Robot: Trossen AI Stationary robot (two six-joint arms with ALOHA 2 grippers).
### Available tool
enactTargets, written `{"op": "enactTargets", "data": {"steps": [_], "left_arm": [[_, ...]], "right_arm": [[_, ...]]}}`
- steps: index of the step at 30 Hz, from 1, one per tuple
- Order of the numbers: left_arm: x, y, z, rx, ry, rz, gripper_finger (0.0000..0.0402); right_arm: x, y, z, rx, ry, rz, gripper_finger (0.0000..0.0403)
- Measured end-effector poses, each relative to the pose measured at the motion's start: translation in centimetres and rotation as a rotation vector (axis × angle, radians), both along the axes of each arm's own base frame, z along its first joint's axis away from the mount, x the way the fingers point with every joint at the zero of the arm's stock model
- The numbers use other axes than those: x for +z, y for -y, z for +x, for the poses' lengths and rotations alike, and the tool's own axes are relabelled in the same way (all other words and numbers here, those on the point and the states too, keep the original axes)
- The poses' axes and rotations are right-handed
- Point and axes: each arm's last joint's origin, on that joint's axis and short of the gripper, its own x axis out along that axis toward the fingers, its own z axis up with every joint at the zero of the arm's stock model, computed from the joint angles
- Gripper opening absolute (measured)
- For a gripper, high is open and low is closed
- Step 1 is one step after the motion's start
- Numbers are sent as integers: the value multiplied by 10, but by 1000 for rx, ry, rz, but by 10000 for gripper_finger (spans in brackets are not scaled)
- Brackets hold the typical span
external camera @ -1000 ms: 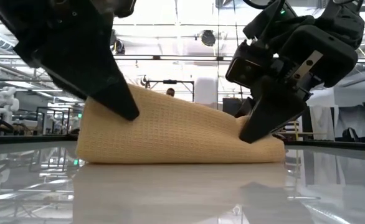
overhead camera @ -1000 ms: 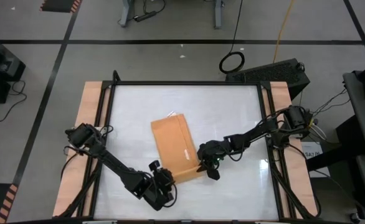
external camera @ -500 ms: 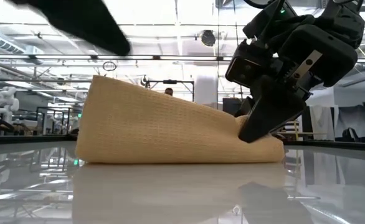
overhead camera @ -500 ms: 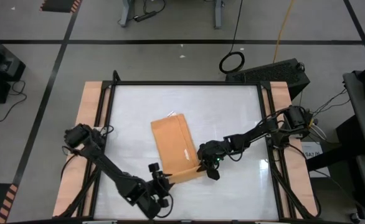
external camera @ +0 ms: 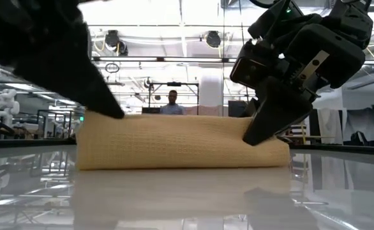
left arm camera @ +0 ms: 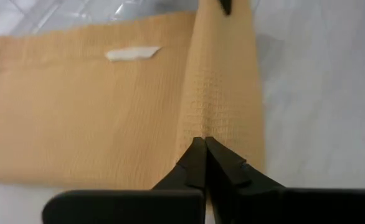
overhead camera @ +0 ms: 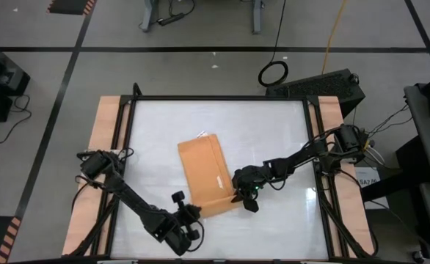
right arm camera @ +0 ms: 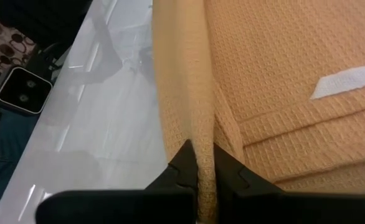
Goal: Roll towel
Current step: Roll the yellow towel
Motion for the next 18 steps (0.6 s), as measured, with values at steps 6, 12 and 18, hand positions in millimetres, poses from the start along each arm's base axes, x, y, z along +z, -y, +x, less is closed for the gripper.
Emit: {"op": "enactTargets", "data": {"steps": [6,12,18], "left_arm": [[-16,-7,-11,81,-13,-58,3],[-19,-9,-11,73,-4,-52,2],[-20,-9,-10,75,-9,-66,1]], "right_arm": [[0,1,1,-9,22,-42,31],[8,2,-1,0,68,-119,104],[40,6,-13,20,152,-329,183]]}}
